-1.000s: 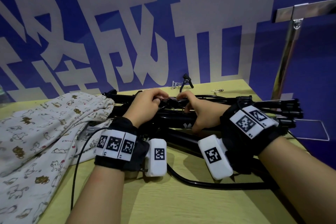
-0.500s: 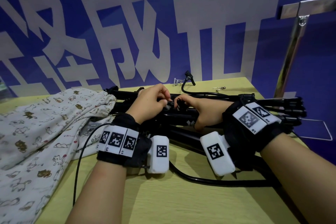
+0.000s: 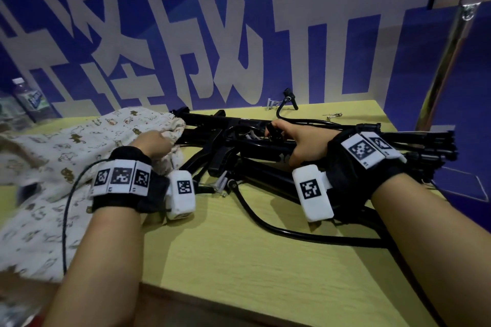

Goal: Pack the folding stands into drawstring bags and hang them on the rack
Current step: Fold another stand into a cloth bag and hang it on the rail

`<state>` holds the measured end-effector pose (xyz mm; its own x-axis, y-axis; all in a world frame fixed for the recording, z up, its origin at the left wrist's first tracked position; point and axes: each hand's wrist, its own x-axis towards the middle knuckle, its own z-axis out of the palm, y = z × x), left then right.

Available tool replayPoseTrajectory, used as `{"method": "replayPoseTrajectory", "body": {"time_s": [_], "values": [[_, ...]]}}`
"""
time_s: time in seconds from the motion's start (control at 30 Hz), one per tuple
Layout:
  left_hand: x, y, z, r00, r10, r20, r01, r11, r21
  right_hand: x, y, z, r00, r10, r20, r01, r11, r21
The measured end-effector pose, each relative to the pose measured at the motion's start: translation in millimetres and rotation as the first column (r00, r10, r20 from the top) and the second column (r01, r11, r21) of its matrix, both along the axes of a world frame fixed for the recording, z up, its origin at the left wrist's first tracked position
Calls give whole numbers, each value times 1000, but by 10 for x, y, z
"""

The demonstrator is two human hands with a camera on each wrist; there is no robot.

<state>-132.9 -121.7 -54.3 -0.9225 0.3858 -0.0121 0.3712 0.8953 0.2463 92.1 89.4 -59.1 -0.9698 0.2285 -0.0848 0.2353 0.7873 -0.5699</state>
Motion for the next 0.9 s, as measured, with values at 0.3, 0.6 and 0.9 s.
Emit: {"method": "replayPoseTrajectory", "body": {"time_s": [0.3,0.6,0.9], "values": [[-223,-389,39,963,200,-181,-248,922,-297,57,-55,38,1000,3,11,-4,1000,9],[-194,-218,6,950,-18,-311,-71,960,-272,74,-63,27,1000,-3,11,3,1000,13],[-114,-390,43,937,88,-337,-228,887,-402,77,-90,58,999,-25,42,25,1000,2]]}}
